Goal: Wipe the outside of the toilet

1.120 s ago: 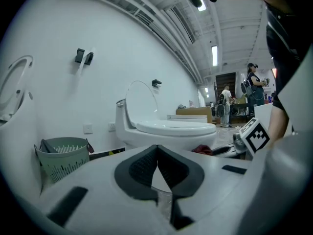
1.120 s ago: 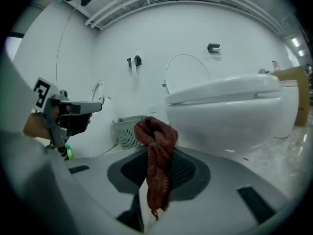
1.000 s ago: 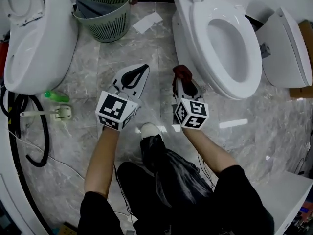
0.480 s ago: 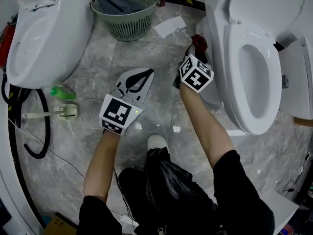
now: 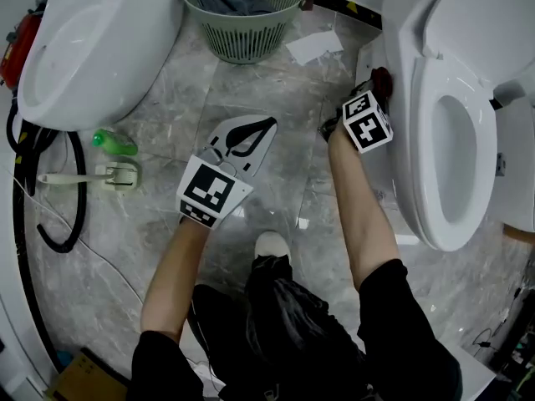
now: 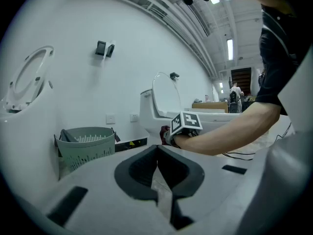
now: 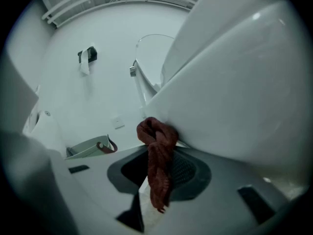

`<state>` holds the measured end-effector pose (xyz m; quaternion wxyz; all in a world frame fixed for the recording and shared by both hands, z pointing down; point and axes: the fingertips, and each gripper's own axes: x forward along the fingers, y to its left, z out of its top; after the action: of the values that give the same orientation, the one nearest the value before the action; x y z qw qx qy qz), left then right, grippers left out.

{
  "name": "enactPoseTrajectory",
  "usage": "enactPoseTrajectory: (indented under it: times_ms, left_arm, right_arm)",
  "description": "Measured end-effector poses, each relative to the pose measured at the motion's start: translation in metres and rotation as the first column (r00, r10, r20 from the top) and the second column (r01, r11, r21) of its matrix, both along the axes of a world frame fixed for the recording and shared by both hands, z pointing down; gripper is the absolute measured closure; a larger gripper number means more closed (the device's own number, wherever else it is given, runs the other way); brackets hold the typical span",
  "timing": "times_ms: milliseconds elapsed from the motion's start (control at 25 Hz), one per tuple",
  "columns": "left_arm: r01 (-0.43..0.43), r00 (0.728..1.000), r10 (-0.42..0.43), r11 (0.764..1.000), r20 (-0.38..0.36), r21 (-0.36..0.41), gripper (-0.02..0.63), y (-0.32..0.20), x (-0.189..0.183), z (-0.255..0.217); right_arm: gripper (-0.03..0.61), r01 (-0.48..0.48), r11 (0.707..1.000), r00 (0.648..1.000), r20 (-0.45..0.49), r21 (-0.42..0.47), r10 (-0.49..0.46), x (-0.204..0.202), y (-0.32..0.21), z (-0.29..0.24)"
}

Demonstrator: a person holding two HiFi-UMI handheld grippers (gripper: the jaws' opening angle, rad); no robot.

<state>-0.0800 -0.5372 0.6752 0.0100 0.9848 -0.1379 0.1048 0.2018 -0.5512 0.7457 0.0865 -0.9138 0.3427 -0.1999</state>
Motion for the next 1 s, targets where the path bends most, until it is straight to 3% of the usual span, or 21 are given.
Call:
enactPoseTrajectory:
  times_ms: [440,760,1000]
  left_arm:
    - [0.009,0.999,-0.009,1.000,-0.038,0.003,0.612,0.039,-0.013,-0.007]
    - [0.000,1.000,0.000,1.000,-0.028,0.007,0.612,0.094,-0.022,-0.013]
    - [-0.035,0.999,0.035,0.999,-0.020,0.028,0.612,0.149,-0.028,-0.020]
  right_arm:
    - [0.482,0.019,1.000,1.000,-0.001,0.009,-0.019,-0.026,0.048,0.005]
    - [0.480,0.051,0.999,0.999,0.018,0.017,-0.051,-0.049,0.105,0.006]
    - [0.480,0.085,0.996,0.996,-0.025,0.000,-0.085,-0.066,0.164,0.002]
